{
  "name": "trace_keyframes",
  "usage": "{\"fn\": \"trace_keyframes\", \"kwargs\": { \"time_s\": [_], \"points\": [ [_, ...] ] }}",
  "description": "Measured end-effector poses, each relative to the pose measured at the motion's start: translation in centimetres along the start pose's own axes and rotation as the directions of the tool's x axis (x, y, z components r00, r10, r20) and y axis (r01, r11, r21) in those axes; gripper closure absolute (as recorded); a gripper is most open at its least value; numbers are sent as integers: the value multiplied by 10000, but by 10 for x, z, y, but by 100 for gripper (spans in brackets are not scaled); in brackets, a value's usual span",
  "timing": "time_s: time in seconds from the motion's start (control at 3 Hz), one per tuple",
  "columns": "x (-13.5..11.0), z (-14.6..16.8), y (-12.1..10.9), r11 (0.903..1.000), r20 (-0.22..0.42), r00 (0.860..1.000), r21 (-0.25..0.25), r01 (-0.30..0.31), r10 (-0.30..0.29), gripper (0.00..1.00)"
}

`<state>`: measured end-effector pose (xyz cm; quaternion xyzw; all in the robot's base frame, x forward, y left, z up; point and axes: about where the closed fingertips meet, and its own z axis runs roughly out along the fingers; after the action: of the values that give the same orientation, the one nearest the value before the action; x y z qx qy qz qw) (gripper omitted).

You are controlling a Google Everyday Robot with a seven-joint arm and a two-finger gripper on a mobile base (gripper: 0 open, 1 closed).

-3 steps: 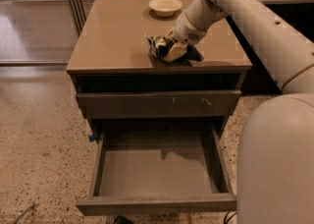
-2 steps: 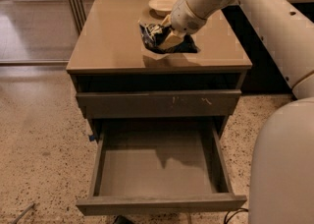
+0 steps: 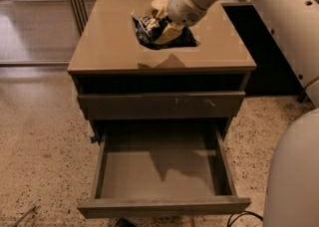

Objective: Place blue chip bag into middle drawer

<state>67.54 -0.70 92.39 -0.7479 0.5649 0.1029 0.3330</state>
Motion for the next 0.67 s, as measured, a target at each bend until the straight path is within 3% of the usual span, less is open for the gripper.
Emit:
{"fn": "trace_keyframes", "kwargs": {
  "time_s": [0.33, 0.67],
  "points": [
    [-16, 5, 20, 9987, -216, 9998, -512, 35, -46, 100],
    [-33, 6, 54, 9958, -27, 9998, -894, -190, 188, 100]
  ]
}}
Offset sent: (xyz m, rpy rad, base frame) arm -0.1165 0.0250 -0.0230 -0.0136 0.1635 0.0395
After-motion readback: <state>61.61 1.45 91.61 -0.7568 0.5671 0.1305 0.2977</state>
